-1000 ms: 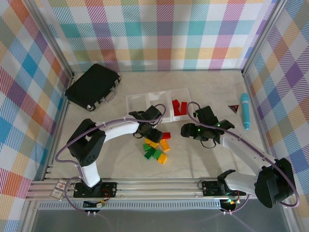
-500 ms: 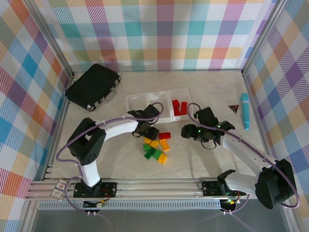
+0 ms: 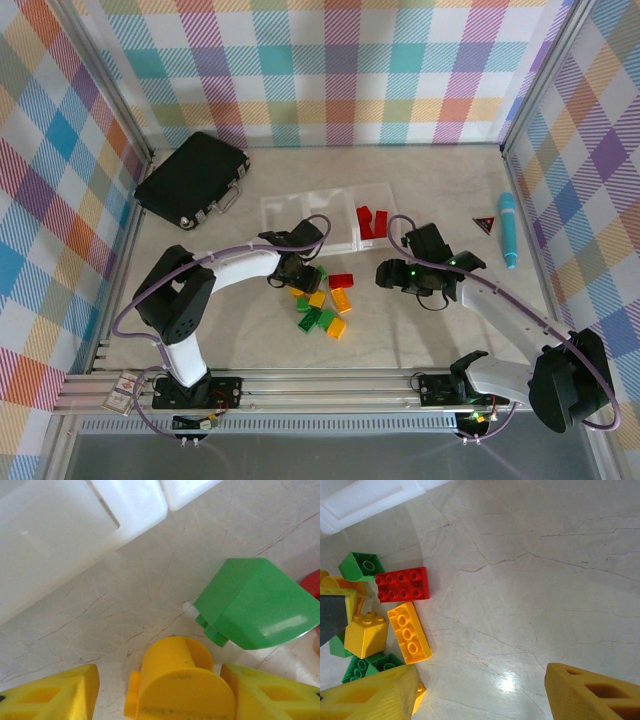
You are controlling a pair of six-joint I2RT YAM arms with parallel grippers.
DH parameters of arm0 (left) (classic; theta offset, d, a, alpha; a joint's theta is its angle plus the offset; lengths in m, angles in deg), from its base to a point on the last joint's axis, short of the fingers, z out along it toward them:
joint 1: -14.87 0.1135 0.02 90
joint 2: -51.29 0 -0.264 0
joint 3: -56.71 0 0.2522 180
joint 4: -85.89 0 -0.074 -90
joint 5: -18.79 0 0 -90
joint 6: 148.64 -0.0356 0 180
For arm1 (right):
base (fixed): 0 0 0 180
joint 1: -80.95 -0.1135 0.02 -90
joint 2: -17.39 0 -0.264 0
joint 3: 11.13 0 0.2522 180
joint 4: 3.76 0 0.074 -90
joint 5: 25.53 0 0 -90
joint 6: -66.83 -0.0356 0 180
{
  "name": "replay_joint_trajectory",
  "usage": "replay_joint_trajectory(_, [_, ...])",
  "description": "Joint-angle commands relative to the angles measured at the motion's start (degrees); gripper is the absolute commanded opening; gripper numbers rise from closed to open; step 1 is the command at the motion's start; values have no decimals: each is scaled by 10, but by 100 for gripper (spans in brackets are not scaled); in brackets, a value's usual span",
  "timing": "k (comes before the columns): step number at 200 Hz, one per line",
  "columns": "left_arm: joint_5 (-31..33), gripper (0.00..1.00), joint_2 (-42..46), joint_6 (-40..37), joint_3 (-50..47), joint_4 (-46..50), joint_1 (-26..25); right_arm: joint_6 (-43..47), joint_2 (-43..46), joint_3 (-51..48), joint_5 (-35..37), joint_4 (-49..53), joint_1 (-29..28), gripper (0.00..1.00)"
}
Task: Sort the legos into containers by color
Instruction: Pick up the lego from the center of the table.
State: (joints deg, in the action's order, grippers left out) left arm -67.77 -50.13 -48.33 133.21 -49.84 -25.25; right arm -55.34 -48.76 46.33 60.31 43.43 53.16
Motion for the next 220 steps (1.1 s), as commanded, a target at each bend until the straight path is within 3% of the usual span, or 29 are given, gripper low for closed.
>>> replay_joint_trajectory(1, [-17,59,2,10,-9,14,8,2,13,-5,-3,-1,-3,68])
replay_joint_trajectory(147, [-11,54,-11,11,-21,20,14,12,8,14,10,12,-3,68])
replay_joint_trajectory(220, [-11,42,13,20,-23,20,14,13,24,9,20,24,-3,69])
